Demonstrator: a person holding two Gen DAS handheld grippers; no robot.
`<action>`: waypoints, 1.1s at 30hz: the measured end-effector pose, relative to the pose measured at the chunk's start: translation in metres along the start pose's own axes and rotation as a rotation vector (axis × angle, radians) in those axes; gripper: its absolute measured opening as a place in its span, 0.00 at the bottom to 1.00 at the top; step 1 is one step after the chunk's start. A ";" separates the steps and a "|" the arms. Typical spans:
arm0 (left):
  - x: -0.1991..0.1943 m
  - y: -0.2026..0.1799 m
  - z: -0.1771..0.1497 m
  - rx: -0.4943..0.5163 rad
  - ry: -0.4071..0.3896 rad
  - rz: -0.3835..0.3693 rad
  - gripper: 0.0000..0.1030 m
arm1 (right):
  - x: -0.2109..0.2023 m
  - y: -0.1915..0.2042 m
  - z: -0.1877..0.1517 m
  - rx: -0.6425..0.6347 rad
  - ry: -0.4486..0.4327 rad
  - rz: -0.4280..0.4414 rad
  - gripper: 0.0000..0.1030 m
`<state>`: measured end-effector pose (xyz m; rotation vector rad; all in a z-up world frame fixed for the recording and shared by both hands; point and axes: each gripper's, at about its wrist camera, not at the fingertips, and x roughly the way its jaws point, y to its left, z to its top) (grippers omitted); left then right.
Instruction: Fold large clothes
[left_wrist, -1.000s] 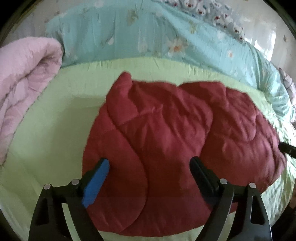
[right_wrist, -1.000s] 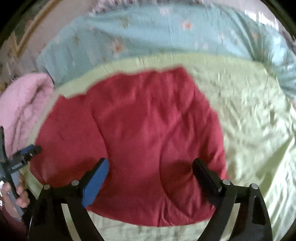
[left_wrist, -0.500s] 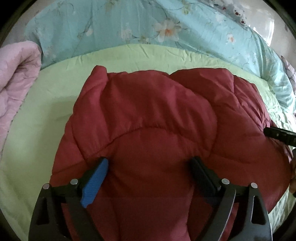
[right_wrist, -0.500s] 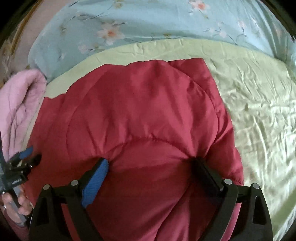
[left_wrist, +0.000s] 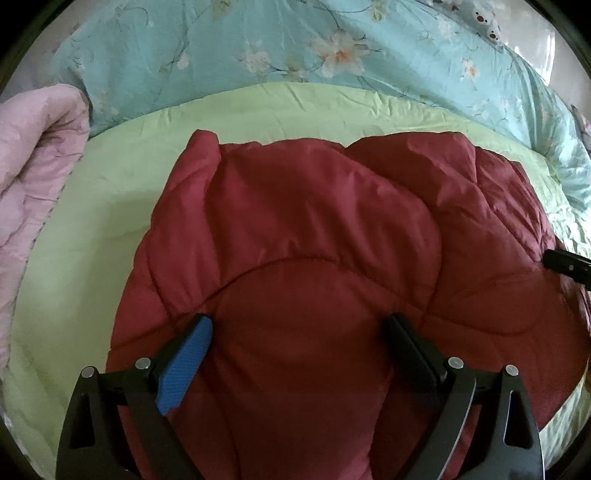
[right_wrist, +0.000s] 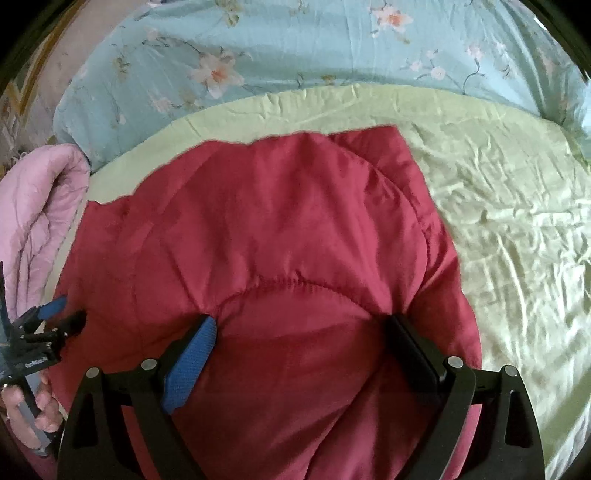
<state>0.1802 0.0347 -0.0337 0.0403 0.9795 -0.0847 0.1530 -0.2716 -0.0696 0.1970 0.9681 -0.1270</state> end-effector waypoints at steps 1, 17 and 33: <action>-0.003 -0.001 -0.001 -0.002 -0.003 0.002 0.92 | -0.004 0.000 -0.001 0.000 -0.005 -0.003 0.90; -0.048 -0.012 -0.036 0.020 -0.042 0.029 0.92 | -0.062 0.028 -0.049 -0.076 -0.051 0.035 0.89; -0.057 -0.010 -0.052 0.031 -0.039 0.029 0.93 | -0.063 0.035 -0.068 -0.092 -0.011 0.009 0.90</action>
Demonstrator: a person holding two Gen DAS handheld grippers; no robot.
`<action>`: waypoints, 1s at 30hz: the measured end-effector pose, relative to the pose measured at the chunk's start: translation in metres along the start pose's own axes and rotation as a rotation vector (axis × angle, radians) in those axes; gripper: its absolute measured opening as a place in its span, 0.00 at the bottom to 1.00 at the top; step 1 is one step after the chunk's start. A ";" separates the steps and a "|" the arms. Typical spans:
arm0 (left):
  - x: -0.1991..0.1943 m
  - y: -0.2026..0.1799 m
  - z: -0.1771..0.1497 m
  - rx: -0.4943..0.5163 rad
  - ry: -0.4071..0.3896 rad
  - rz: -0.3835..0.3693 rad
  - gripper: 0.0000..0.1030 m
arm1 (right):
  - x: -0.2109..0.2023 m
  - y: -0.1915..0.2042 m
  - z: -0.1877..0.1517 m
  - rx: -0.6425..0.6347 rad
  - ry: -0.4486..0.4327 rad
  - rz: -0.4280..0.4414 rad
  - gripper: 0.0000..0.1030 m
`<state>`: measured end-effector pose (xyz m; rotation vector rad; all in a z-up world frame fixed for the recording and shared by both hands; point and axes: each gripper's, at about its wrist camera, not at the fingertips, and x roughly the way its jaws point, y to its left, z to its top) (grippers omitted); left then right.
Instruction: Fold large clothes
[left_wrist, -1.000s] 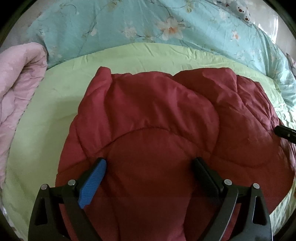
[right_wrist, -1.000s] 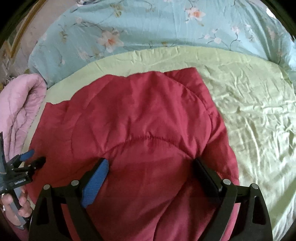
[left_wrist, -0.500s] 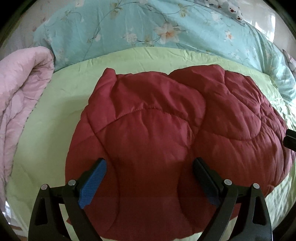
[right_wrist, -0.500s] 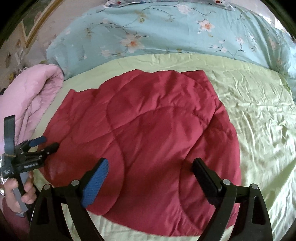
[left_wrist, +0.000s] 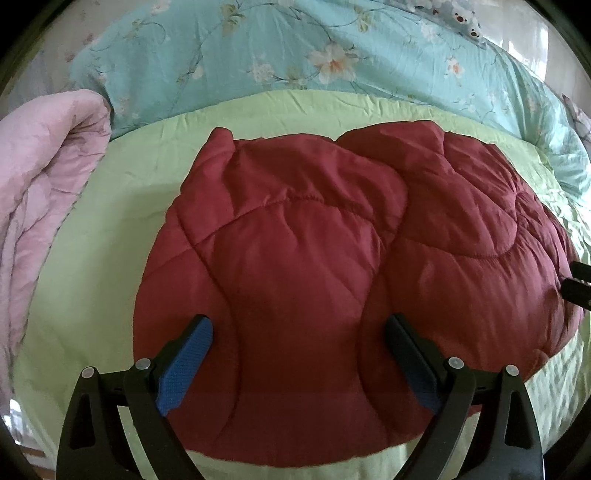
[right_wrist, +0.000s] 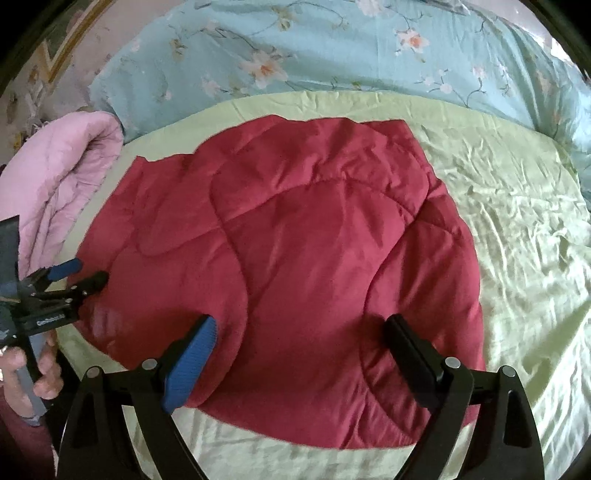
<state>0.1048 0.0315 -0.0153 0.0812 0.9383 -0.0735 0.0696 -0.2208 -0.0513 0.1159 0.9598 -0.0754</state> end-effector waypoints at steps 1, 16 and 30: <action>-0.002 0.001 -0.001 0.001 -0.001 0.001 0.93 | -0.004 0.002 -0.002 -0.002 -0.007 0.006 0.90; -0.038 -0.003 -0.030 0.016 -0.020 0.024 0.95 | -0.040 0.030 -0.032 -0.028 -0.054 0.038 0.91; -0.079 -0.012 -0.082 0.065 -0.021 0.043 0.99 | -0.052 0.033 -0.079 -0.037 -0.011 0.020 0.99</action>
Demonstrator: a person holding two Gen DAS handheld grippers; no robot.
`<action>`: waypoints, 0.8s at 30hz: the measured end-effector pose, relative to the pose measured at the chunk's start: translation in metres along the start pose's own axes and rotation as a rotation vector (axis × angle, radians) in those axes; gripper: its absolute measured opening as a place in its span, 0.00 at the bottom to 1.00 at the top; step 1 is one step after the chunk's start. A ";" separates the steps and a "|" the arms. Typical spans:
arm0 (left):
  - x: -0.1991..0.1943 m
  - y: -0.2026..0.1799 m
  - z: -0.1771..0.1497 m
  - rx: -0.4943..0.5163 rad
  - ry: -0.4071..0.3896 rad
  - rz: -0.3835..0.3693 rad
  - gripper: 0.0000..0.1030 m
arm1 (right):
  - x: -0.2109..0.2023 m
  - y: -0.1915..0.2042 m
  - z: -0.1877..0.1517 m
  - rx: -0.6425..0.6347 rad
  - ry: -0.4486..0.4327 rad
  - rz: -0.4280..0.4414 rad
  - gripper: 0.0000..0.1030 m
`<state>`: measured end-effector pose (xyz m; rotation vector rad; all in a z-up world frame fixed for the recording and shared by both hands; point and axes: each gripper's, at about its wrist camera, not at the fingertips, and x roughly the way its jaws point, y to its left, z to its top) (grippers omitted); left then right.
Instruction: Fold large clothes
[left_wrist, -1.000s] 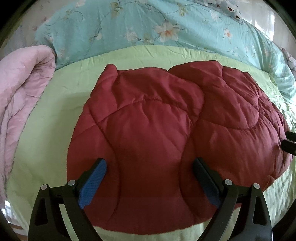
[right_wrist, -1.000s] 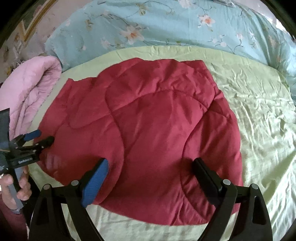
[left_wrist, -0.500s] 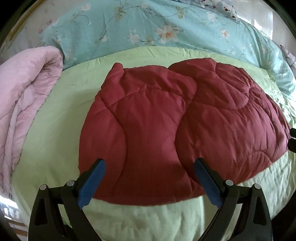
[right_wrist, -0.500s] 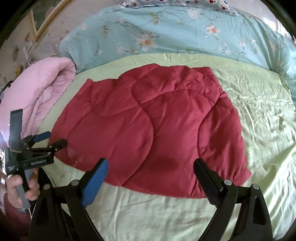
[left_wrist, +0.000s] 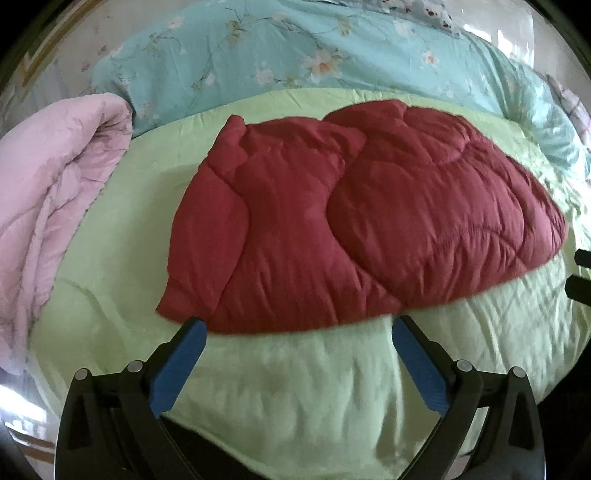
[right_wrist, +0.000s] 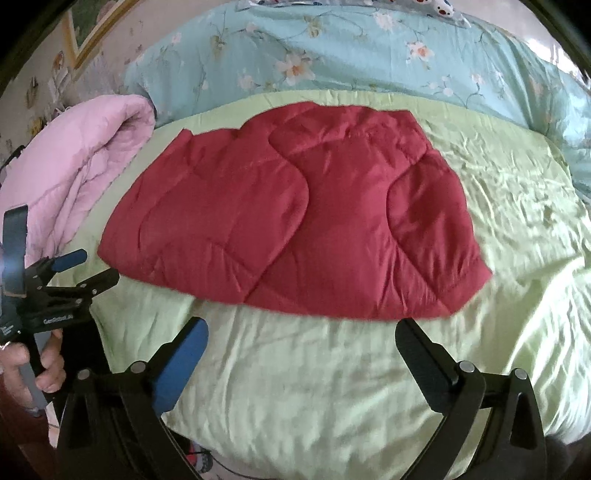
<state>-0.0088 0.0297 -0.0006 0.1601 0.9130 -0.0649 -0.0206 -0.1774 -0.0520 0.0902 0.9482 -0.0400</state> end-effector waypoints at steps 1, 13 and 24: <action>-0.003 0.000 0.001 0.006 -0.003 0.004 0.99 | -0.001 0.000 -0.002 -0.001 0.005 0.005 1.00; -0.076 -0.020 0.019 0.091 -0.132 0.075 0.99 | -0.047 0.022 0.019 -0.090 -0.057 0.030 1.00; -0.033 -0.014 0.038 0.072 -0.079 0.068 1.00 | -0.009 0.024 0.025 -0.072 -0.001 0.040 1.00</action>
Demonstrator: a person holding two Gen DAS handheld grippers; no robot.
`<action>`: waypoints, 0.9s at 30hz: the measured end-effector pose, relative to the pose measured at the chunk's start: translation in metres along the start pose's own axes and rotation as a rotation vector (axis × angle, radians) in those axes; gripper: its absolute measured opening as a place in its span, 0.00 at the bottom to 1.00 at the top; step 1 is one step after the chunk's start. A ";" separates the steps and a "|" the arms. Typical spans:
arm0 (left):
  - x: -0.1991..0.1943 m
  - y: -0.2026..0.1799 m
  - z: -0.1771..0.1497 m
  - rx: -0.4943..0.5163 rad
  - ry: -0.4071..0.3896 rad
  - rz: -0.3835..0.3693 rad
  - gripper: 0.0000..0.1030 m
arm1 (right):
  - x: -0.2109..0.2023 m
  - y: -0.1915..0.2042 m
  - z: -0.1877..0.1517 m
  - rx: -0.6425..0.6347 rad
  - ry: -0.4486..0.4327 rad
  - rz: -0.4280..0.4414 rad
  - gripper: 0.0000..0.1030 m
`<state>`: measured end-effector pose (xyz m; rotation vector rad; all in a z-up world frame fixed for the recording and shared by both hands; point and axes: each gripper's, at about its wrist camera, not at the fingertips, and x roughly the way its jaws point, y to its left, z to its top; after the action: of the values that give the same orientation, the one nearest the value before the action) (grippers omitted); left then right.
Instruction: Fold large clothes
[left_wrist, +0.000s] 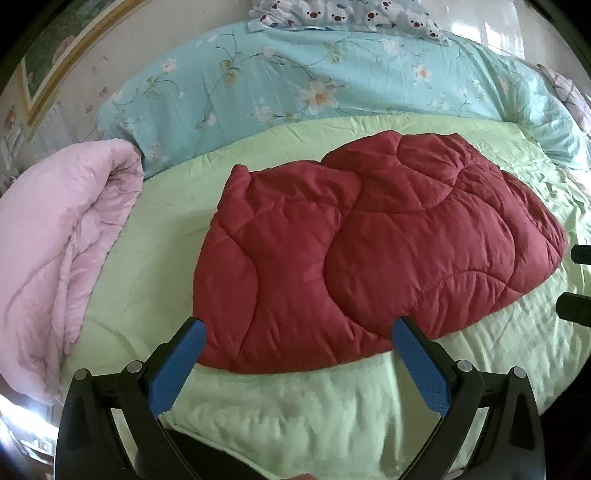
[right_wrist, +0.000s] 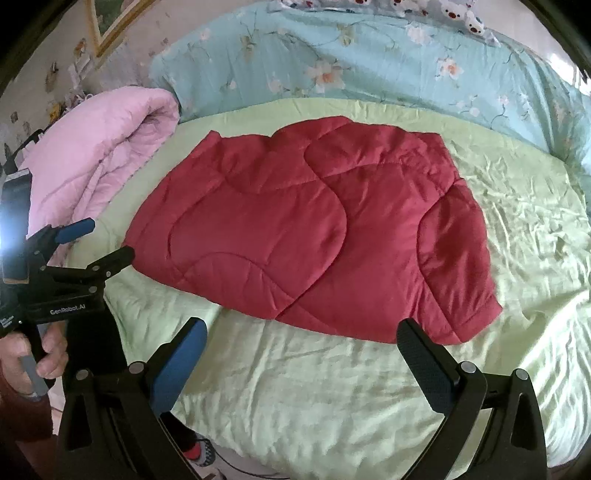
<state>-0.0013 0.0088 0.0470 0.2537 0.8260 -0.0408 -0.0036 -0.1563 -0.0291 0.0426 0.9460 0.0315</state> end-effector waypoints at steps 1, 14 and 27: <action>0.002 0.001 0.001 0.000 0.002 0.002 0.99 | 0.002 0.000 0.001 0.000 0.004 -0.002 1.00; 0.032 0.005 0.018 -0.014 0.029 0.000 1.00 | 0.023 -0.006 0.022 -0.011 0.043 -0.008 1.00; 0.044 0.004 0.025 -0.013 0.043 0.002 1.00 | 0.032 -0.006 0.035 -0.037 0.064 -0.014 1.00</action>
<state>0.0474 0.0090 0.0314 0.2434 0.8684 -0.0284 0.0437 -0.1612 -0.0345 0.0002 1.0091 0.0374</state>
